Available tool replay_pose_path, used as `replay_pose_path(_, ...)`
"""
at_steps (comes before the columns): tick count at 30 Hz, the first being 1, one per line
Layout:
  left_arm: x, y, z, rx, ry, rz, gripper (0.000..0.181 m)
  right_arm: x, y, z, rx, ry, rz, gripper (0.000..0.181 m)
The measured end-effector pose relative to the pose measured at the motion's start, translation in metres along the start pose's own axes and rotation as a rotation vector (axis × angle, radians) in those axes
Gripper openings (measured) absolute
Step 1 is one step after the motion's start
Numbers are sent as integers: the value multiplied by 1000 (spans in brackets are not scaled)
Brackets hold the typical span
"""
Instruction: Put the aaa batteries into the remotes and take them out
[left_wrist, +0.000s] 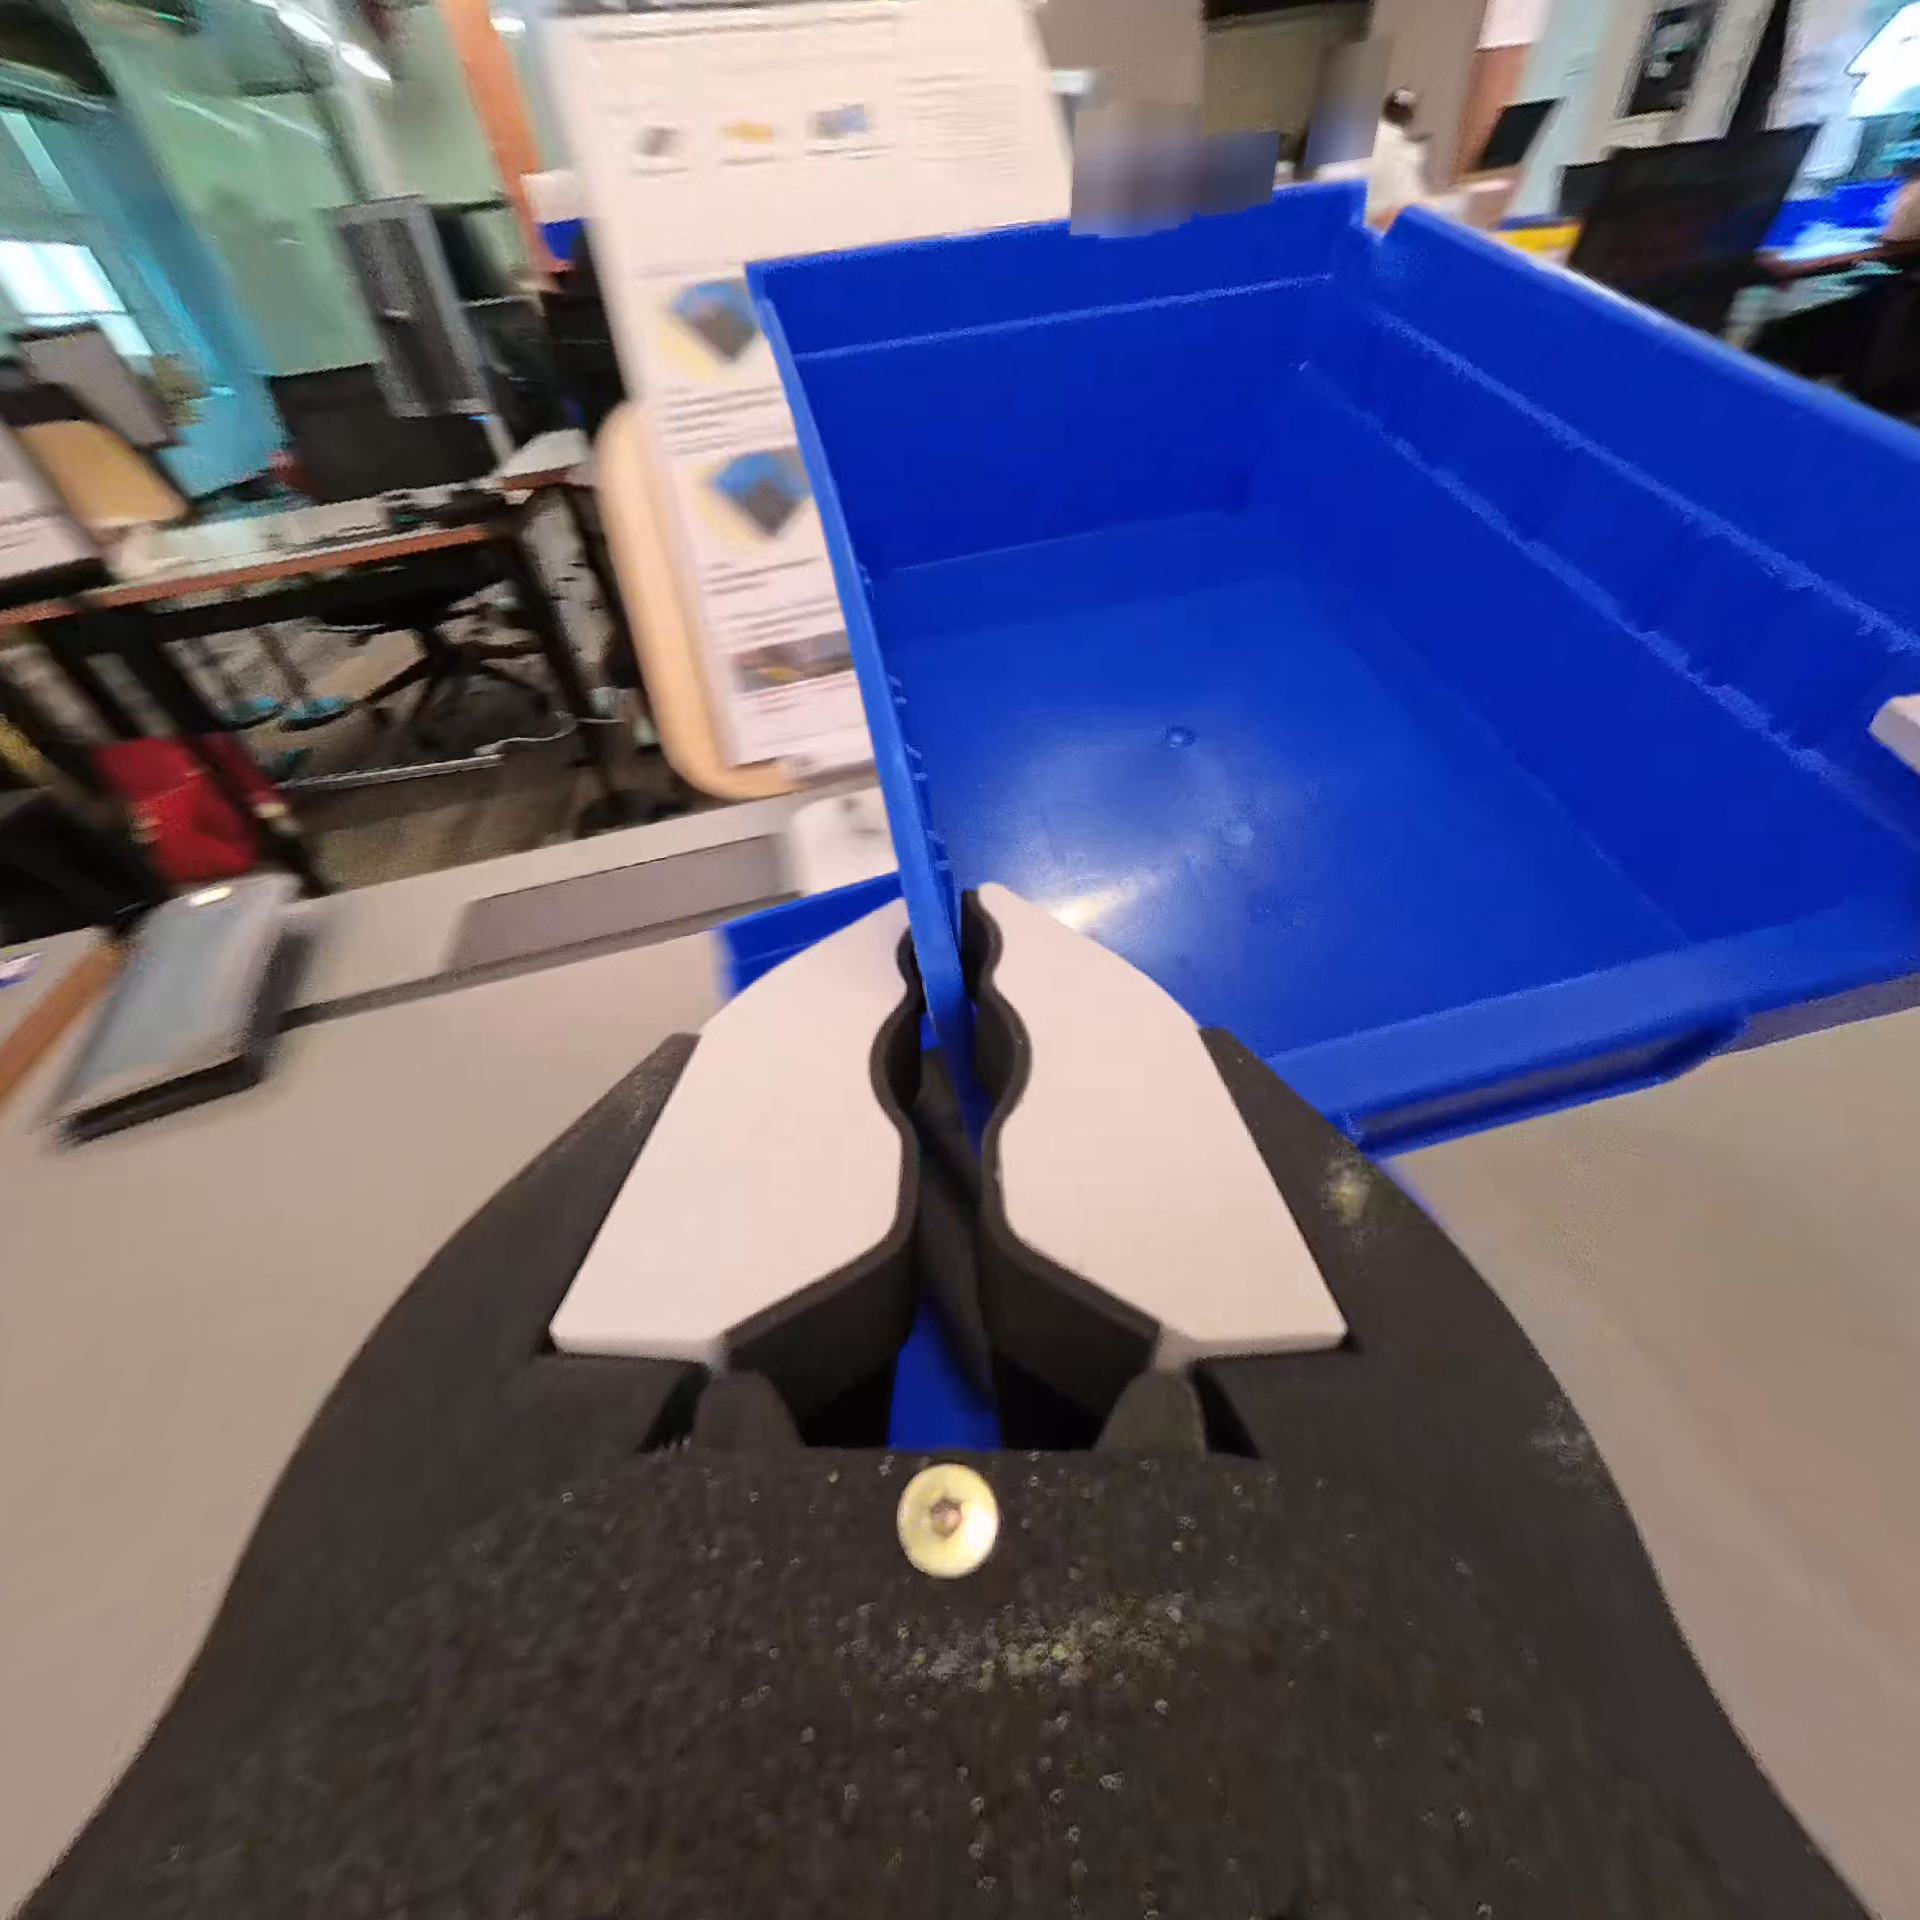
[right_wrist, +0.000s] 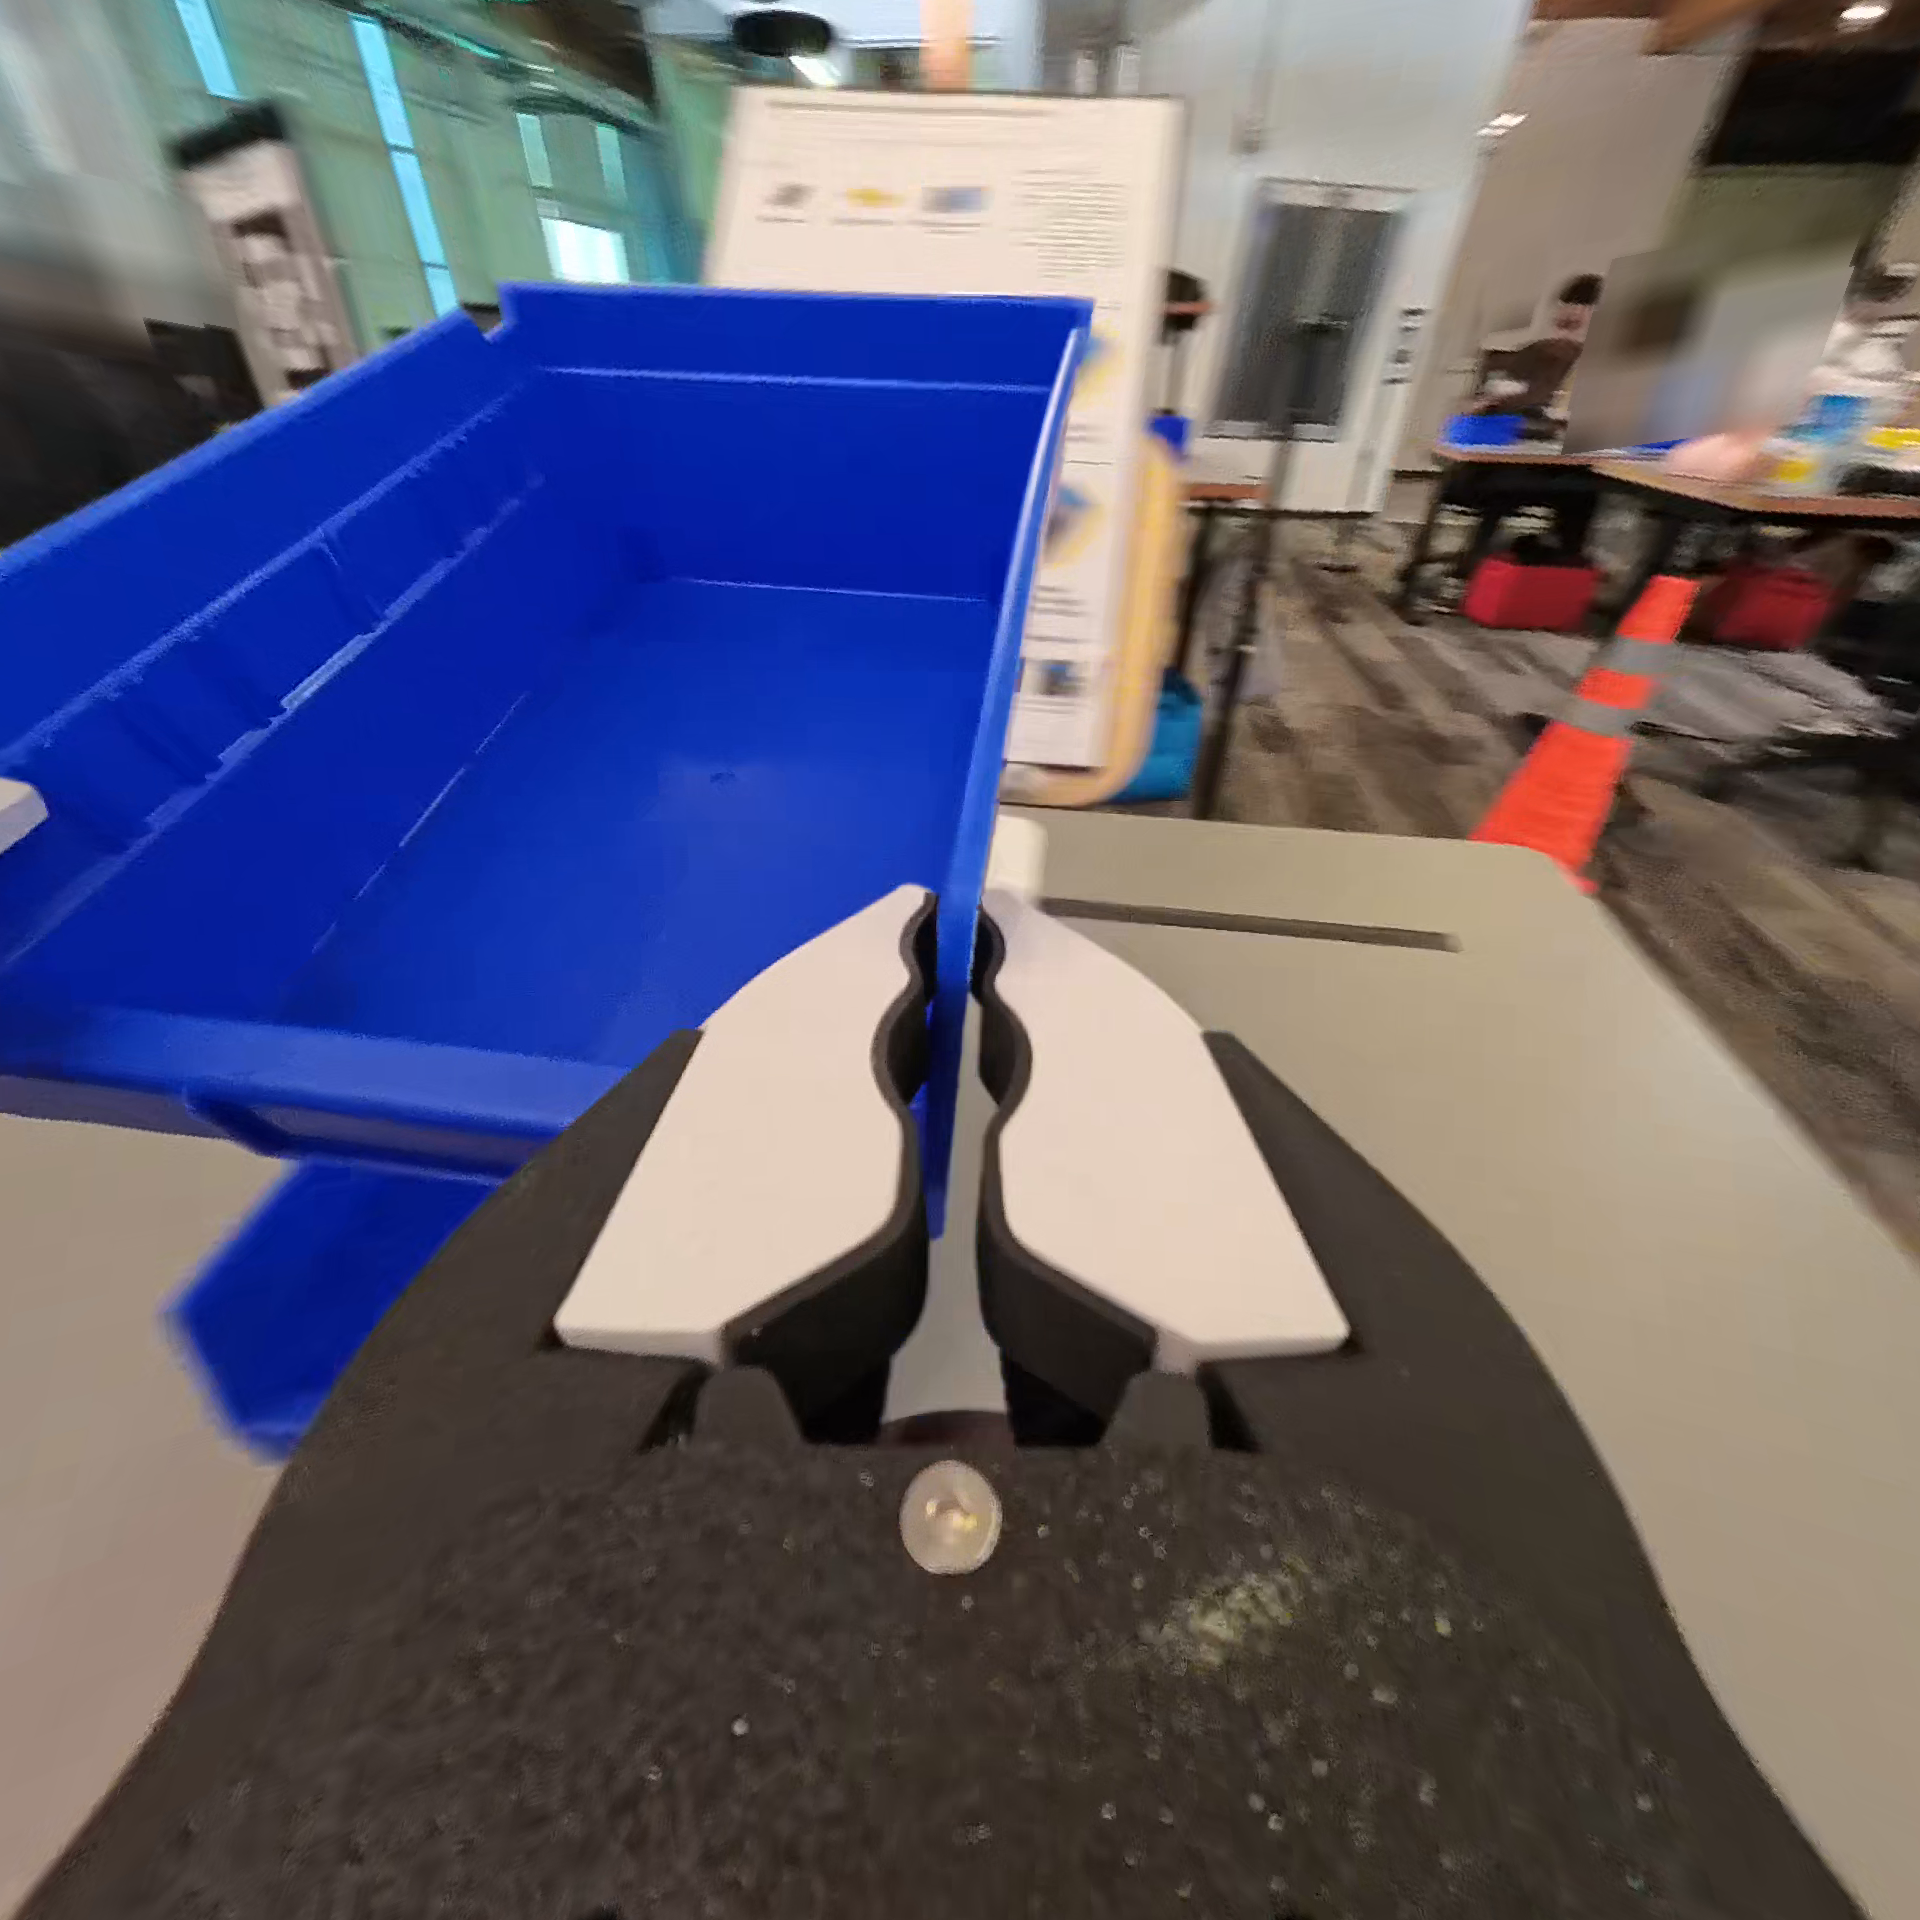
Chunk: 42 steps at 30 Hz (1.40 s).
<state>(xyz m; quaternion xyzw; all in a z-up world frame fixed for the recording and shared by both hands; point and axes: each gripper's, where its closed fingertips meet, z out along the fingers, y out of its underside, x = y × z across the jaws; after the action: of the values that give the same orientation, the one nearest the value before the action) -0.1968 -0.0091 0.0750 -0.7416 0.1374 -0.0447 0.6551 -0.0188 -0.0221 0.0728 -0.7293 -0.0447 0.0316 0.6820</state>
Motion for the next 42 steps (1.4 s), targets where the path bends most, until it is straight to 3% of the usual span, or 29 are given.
replay_pose_path(2, 69, -1, 38, -17, 69, 20, 4, 76, 7, -5, -29, 82, -9, 4)
replay_pose_path(5, 160, 25, 90, -87, 150, -22, 4, 172, 46, -4, -133, 145, -21, 5)
replay_pose_path(10, 262, 86, 128, -209, 163, -34, 4, 276, 133, 3, -304, 169, 27, 4)
replay_pose_path(15, 297, 130, 134, -284, 146, -50, 5, 307, 186, 4, -336, 110, 131, 4)
replay_pose_path(18, 308, 144, 132, -292, 170, -23, 7, 317, 192, 7, -343, 150, 76, 3)
replay_pose_path(21, 319, 151, 129, -296, 257, -27, 13, 323, 215, 6, -413, 118, 195, 4)
replay_pose_path(25, 337, 155, 116, -377, 393, -3, 29, 332, 214, 6, -395, 103, 228, 5)
replay_pose_path(27, 331, 144, 105, -360, 412, 25, 33, 340, 206, 1, -387, 142, 161, 12)
replay_pose_path(30, 306, 106, 75, -292, 497, 14, 47, 351, 174, -18, -335, 231, -5, 30)
replay_pose_path(32, 272, 82, 54, -255, 524, 32, 52, 344, 140, -28, -266, 243, -99, 35)
replay_pose_path(34, 224, 63, 39, -219, 514, 35, 55, 314, 101, -30, -180, 177, -183, 44)
replay_pose_path(36, 164, 55, 27, -208, 460, 38, 59, 270, 65, -29, -91, 106, -239, 48)
replay_pose_path(38, 96, 60, 15, -228, 346, 73, 62, 204, 41, -24, -23, -44, -261, 56)
replay_pose_path(40, 35, 72, 4, -234, 227, 65, 62, 123, 39, -17, 4, -249, -203, 57)
replay_pose_path(42, -8, 101, 3, -267, 159, 5, 62, 40, 60, -7, -20, -443, -105, 64)
